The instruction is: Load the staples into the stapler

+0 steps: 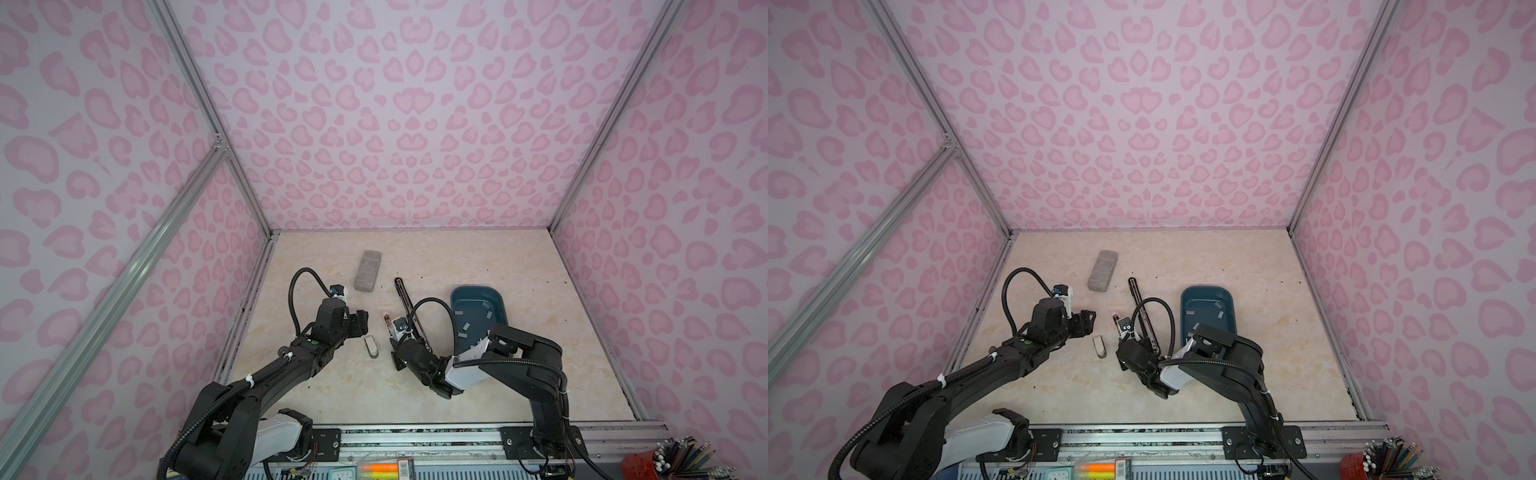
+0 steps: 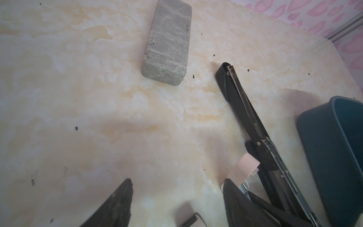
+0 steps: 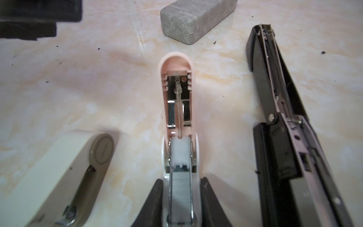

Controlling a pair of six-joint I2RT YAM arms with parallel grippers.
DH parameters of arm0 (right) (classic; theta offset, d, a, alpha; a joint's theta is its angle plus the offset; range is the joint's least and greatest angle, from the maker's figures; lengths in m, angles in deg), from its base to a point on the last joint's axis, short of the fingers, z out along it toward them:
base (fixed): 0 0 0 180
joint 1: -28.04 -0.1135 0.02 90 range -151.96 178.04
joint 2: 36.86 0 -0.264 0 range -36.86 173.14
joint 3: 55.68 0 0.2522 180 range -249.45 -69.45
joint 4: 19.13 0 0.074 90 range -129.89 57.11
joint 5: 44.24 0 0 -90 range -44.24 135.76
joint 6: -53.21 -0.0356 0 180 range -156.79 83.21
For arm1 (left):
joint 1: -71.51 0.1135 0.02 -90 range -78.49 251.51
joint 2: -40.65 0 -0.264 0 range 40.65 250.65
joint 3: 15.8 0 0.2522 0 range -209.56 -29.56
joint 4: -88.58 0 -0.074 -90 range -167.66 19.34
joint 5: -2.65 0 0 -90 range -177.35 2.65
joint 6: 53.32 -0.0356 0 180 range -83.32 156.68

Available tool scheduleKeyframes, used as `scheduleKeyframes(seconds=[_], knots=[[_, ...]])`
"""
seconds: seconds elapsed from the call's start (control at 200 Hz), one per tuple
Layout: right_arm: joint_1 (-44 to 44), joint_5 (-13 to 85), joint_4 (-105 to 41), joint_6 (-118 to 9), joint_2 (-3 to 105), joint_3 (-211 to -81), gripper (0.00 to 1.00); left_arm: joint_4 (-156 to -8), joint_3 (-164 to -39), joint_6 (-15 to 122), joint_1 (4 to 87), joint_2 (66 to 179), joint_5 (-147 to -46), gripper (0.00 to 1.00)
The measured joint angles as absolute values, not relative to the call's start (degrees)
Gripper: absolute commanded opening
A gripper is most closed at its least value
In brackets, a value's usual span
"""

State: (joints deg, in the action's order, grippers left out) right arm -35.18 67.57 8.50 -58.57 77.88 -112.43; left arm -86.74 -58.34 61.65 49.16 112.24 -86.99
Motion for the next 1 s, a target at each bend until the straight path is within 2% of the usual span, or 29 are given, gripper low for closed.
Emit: scheduleKeyframes(seconds=[0.56, 1.0], knots=[[-36.56, 68.77, 11.71, -57.18, 78.79, -111.57, 0.20, -90.59, -65.68, 58.59, 49.80, 126.62, -93.64, 0.65], [-36.60, 67.68, 14.51, -56.54, 78.82, -110.15, 0.19, -94.56, -65.11, 56.34, 49.75, 129.44, -102.45, 0.57]])
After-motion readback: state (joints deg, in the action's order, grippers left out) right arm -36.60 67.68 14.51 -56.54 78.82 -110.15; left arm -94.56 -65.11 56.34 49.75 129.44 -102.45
